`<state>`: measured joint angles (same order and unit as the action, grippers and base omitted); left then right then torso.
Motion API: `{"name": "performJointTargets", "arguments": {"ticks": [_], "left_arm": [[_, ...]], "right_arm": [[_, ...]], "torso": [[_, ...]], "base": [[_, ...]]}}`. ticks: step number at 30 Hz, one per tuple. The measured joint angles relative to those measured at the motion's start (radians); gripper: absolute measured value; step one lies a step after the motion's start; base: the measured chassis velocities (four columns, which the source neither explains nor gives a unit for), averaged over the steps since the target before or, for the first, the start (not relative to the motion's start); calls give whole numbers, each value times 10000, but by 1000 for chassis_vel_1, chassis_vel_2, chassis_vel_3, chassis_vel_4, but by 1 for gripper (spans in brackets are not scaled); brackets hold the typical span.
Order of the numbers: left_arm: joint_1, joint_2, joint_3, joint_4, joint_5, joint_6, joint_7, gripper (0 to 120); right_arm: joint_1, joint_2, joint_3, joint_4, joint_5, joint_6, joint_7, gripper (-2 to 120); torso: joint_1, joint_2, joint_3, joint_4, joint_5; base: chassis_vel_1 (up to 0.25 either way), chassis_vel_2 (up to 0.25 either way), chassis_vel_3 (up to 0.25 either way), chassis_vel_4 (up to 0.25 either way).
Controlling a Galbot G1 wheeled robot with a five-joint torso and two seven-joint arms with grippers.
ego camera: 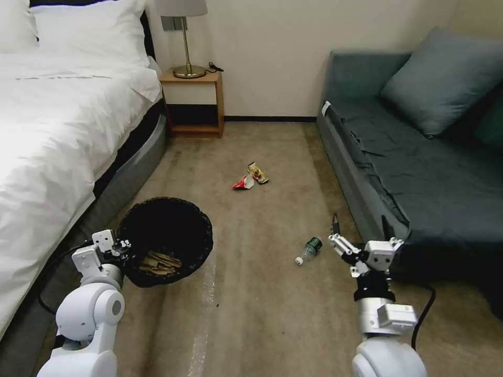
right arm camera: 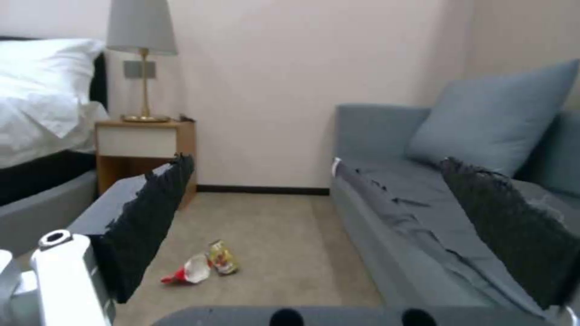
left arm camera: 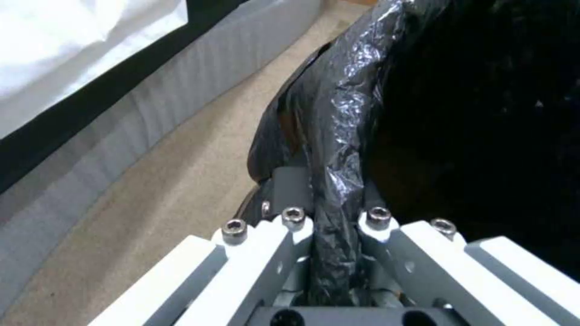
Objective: Pick up the trash bin, then pick up the garbage on the floor and place it into the trash bin.
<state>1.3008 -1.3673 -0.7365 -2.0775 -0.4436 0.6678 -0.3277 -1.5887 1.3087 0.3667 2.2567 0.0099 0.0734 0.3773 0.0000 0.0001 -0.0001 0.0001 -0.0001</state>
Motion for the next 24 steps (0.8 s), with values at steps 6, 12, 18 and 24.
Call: {"name": "performJointTargets", "arguments": {"ticks": [6,12,18,24], "left_arm": [[33,29,-36,-65,-43,0,5,3],[60,3,-68,-74,-44,-1,6,3],[40,-33,-64,-34,-40,-5,11,3],[7,-74,-34,4,-17,-8,9,3]], "right_arm": [[39,87,-195,-272,-165,389,-301,100],[280,22,-292,-513,-120,416,-335,100],[418,-16,-311,-662,-96,431,-335,100],[525,-71,-307,-785,-62,442,-313,100]], "torso": [[-1,0,0,0,1],[-1,0,2,-1,0],[0,0,2,-1,5],[0,0,2,-1,-2]], "base": [[-23,20,26,-23],[-142,140,135,-148],[-233,231,227,-229],[-246,251,254,-249]]}}
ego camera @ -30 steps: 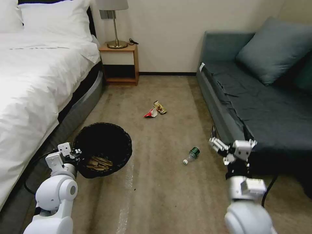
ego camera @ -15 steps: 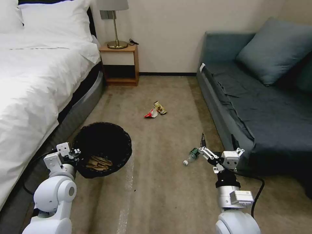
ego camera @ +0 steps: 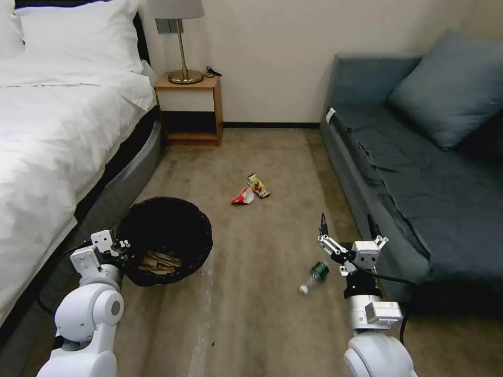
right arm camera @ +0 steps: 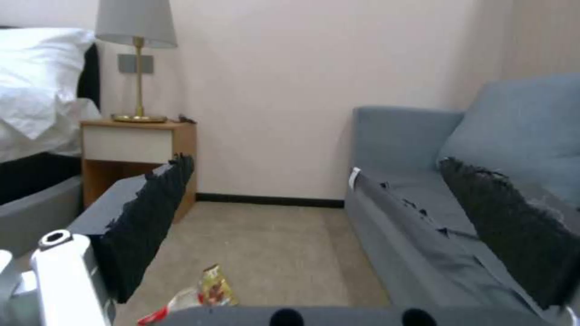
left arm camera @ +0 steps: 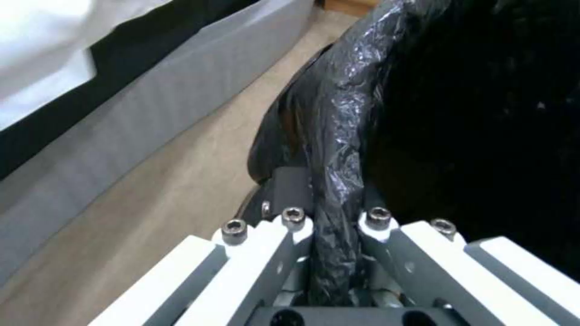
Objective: Pick up the trash bin, then pick up the garbage on the floor and place it into the trash bin.
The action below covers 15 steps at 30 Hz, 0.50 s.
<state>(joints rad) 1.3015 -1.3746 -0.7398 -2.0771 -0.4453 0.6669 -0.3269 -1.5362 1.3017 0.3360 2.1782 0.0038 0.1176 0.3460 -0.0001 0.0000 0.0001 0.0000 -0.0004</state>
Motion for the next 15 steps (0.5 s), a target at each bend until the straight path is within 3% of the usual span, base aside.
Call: {"name": "performJointTargets", "arguments": {"ticks": [5,11,15], "left_arm": [[4,-29,15,28,25,-18,1,3],[20,-16,-28,-57,7,-19,-1,3],[49,-69,-117,-177,-13,-31,-2,3]], "right_arm": [[131,-23,-24,-200,33,27,35,100],[425,-194,-175,-603,418,-126,187,100],[922,-542,-631,-1173,1490,-1146,761,100]], "torso": [[2,0,1,0,0],[1,0,0,0,2],[0,0,-2,1,2]], "base": [[-210,186,184,-199],[-26,45,33,-40],[7,-13,-4,6]]}}
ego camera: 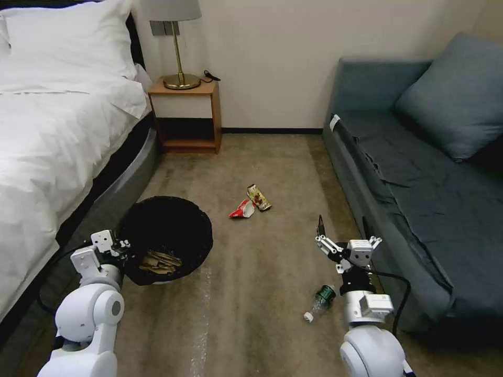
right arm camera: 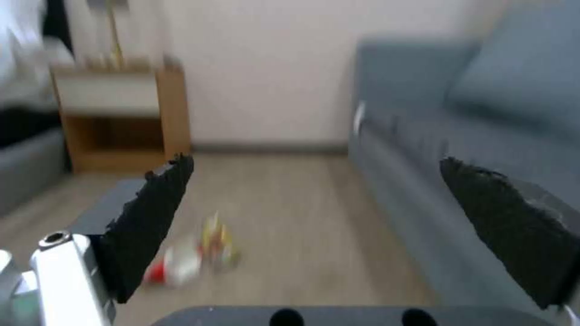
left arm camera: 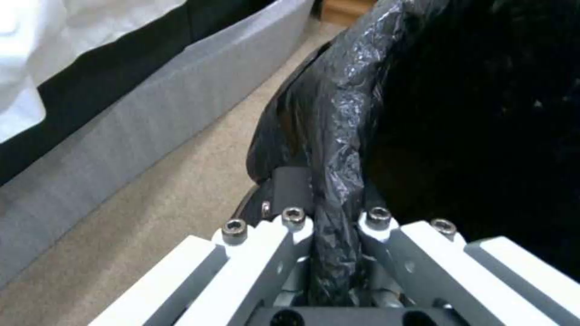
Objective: Pick up the trash bin, then pick up the garbage on the floor and place it into the trash bin.
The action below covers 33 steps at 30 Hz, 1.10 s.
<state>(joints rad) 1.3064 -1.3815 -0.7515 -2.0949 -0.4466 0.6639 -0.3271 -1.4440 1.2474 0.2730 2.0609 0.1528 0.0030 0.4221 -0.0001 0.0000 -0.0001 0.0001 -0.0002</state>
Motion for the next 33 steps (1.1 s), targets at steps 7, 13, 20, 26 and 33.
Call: {"name": "performJointTargets", "arguments": {"ticks": [7,13,20,26,33], "left_arm": [[-6,-123,30,-56,-4,-119,95,3],[-230,-104,242,433,17,-333,263,3],[-350,-108,297,815,46,-472,337,3],[-536,-73,380,1043,76,-496,367,3],[-577,-68,410,1108,115,-508,368,3]], "right_arm": [[1465,-608,-1197,-1729,3517,-1656,1762,100],[2872,-416,-1702,-3233,6881,-2645,3872,100],[3592,-105,-1870,-4692,8472,-2990,4704,100],[4067,339,-1788,-6545,8646,-2905,4511,100],[4349,531,-1643,-7725,8270,-2582,3964,100]], "torso": [[1,0,1,-2,3],[0,-1,1,-1,0],[1,-1,1,2,1],[1,0,2,-1,2],[1,0,2,-1,1]], "base": [[0,0,0,0],[0,0,0,0],[0,0,0,0],[0,0,0,0],[0,0,0,0]]}}
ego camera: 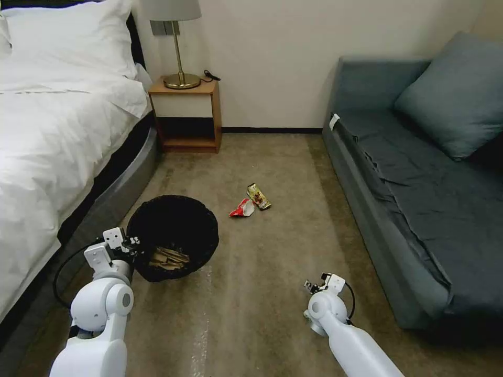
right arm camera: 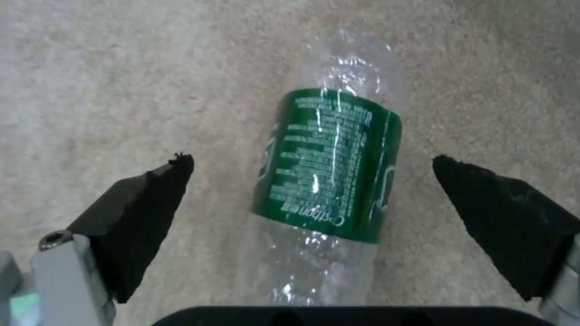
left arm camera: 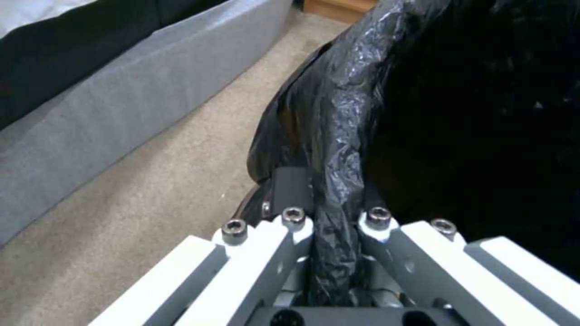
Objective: Pick up the trash bin, then pick up the garbage on the floor and place it into the trash bin.
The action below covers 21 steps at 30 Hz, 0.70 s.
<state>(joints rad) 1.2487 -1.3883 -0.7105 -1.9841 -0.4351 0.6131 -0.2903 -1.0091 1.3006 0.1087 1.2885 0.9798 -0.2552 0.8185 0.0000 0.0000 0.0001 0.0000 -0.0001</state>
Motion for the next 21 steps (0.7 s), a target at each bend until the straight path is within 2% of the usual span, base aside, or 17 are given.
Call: {"name": "performJointTargets", "arguments": {"ticks": [14,16,17,21], "left_arm": [[39,13,-23,-47,48,-17,0,3],[54,44,-34,-70,52,-17,0,3],[54,44,-34,-70,52,-17,0,3],[45,57,-30,-76,64,-17,-1,3]], "right_arm": [[0,397,99,-970,-523,291,-452,100],[-28,456,122,-1198,-690,414,-602,88],[-28,456,122,-1198,-690,414,-602,88],[-76,488,139,-1356,-882,534,-701,71]], "torso": [[0,0,0,1,1],[0,0,-1,0,1],[0,0,-1,0,1],[0,1,-1,0,-2]], "base": [[0,0,0,0],[0,0,0,0],[0,0,0,0],[0,0,0,0]]}}
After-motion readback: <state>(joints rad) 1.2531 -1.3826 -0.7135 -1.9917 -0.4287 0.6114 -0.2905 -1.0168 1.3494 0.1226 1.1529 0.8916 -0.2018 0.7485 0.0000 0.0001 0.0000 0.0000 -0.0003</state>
